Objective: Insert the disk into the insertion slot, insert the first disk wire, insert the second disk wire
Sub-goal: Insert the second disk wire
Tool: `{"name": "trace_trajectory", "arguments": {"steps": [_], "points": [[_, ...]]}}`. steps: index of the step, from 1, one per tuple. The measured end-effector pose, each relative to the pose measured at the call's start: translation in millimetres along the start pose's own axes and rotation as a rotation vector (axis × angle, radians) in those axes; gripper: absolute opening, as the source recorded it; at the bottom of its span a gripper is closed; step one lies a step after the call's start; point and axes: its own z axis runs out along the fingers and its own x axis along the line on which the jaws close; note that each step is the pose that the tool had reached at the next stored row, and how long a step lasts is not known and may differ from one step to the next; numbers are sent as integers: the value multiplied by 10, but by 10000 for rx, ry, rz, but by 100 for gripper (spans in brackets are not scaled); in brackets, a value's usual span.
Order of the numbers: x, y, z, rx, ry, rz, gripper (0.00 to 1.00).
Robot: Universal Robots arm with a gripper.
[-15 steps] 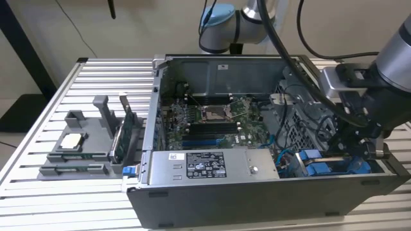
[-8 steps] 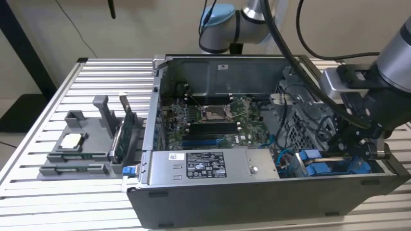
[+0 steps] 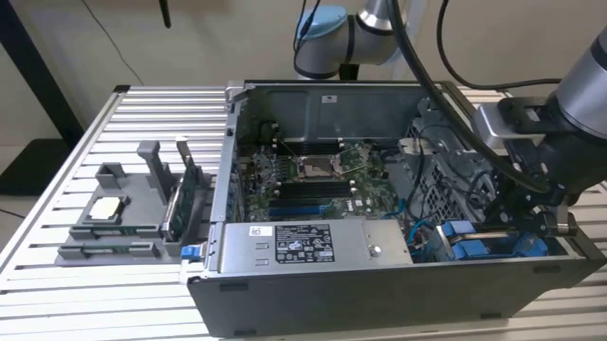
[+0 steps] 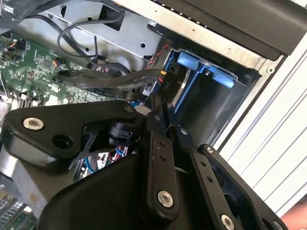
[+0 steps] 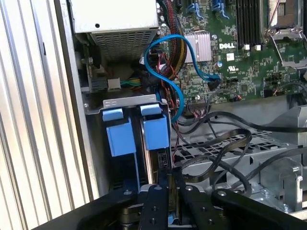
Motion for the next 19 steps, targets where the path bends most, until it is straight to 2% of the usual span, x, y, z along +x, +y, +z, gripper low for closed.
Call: {"name": "trace_trajectory", "arguments": {"steps": [12,13,14,17,19], "points": [[11,1,66,-7,-5,-42,16],[9,0,64,-7,-21,-42,17],[10,0,60,-10,-33,-41,24],[-2,-3,-10,-9,-23,-41,24],[-16,-8,-93,-10,-21,-40,24]]}}
